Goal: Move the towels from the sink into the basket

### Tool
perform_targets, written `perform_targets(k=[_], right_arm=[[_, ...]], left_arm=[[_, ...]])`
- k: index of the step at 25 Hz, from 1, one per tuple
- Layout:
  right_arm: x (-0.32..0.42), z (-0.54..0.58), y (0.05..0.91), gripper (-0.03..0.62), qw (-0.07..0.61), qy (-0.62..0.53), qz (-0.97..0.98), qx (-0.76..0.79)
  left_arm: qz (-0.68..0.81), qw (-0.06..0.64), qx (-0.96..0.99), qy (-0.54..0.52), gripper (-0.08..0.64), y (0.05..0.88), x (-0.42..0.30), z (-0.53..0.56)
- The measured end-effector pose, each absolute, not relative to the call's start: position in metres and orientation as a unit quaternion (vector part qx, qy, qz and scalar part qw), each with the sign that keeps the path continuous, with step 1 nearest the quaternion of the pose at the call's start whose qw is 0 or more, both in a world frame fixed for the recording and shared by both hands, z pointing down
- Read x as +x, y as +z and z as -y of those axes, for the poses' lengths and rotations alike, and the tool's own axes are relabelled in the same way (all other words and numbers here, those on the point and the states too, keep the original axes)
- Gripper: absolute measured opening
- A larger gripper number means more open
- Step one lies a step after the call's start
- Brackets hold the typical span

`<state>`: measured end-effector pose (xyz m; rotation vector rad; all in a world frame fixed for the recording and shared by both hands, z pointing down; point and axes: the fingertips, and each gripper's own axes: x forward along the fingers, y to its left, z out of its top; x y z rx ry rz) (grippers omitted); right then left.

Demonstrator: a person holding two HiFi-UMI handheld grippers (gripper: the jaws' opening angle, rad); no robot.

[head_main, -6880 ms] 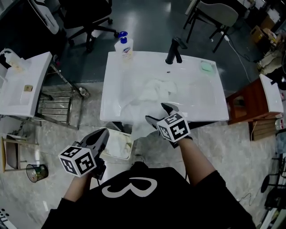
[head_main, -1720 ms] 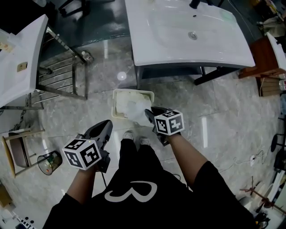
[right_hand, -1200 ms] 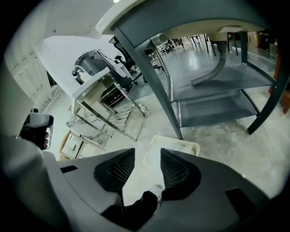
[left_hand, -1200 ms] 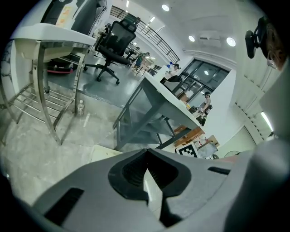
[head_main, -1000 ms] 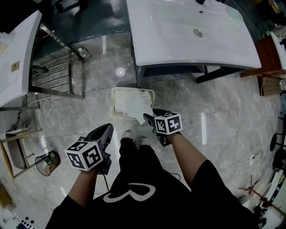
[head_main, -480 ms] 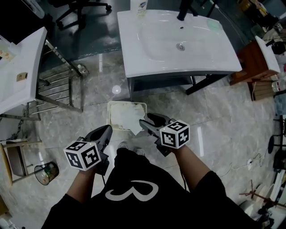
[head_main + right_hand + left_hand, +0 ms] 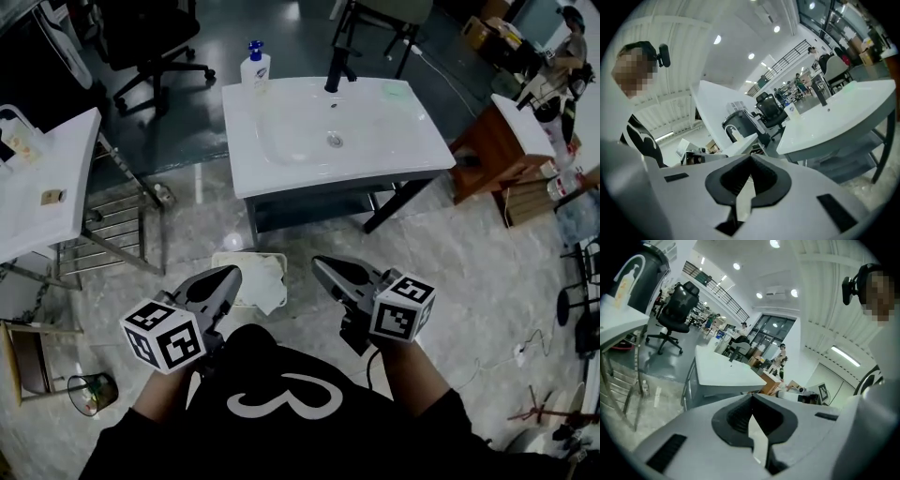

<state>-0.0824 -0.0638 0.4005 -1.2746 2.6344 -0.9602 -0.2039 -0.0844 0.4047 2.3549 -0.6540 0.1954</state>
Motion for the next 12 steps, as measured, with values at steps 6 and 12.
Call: perform_targets(k=[6,12], right_arm=[[-0.067,0.025,0.329,0.003,0.034,-0.237,-0.878,-0.414],[-0.058,0.011,0.277,0.003,0.046,-0.174,-0.892,-0.415]], left_arm=[[0.180,0.290,0.939,0.050,0.006,0.333,-0.164,0.052],[0.154,0.236,0.959,0.038,0.006,0.282,-0.146,0.042]])
